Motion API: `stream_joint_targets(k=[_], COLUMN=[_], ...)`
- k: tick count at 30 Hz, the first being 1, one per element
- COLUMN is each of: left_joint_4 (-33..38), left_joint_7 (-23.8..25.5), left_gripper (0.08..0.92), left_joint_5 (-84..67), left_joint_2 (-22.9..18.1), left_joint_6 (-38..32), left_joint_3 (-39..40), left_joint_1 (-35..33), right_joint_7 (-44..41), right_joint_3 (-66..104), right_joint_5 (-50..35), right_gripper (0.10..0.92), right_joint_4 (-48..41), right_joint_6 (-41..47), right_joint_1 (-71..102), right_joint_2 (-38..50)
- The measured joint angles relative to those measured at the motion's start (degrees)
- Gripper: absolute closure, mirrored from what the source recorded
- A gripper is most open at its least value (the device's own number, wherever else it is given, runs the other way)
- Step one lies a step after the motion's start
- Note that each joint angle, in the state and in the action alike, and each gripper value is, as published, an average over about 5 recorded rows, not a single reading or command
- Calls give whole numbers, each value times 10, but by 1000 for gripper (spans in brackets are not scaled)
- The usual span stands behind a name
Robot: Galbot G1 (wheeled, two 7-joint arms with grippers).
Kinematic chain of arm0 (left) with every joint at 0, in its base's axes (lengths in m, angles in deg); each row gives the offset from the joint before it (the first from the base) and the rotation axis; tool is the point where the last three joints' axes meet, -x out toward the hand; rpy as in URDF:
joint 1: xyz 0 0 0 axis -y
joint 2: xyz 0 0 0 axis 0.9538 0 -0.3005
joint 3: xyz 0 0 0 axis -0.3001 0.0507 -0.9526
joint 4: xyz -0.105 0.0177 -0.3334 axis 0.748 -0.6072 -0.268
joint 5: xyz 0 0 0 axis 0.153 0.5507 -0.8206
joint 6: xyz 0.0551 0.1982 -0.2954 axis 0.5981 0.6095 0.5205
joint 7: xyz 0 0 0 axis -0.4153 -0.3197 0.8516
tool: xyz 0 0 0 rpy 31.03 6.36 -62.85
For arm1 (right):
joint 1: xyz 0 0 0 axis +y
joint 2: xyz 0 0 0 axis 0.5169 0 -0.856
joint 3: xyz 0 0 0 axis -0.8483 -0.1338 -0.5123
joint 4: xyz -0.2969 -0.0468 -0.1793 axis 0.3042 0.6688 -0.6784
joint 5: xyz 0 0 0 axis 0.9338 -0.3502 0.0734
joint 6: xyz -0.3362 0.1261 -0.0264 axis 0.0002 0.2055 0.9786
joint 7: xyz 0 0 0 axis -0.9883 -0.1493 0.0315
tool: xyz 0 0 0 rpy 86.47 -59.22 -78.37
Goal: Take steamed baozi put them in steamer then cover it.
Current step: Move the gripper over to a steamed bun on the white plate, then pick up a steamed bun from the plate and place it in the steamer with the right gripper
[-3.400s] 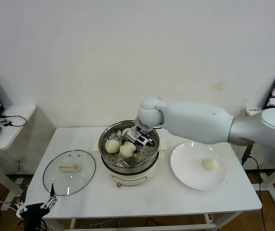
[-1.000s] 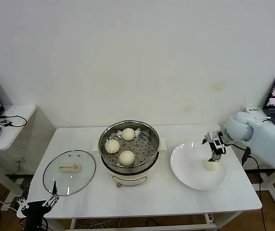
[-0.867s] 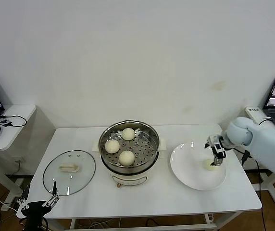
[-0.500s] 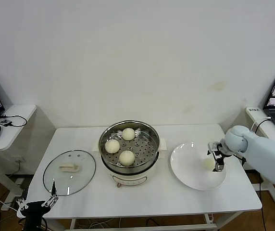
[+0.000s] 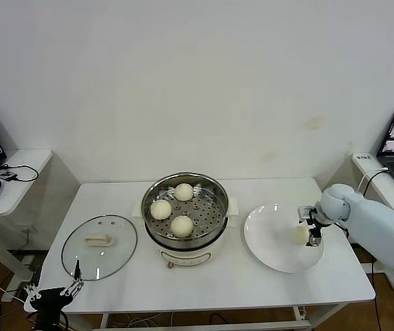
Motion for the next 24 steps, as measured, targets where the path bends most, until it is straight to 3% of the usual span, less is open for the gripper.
stream_joint_targets(k=[6,24], left_joint_4=[3,9], left_joint_7=[0,-2], left_gripper=[177,177], left_joint_5=[0,0], left_joint_2=[-1,-2], left_joint_6=[0,-2], left_joint_3=[-1,-2], left_joint_1=[-1,-5], right_joint_7=[-4,-19], right_joint_3=[5,4], right_joint_5=[4,-5], right_gripper=[333,471], right_joint_4=[-9,6], right_joint_6=[-5,-3], right_joint_1=[1,-11], right_joint_2=[-6,6])
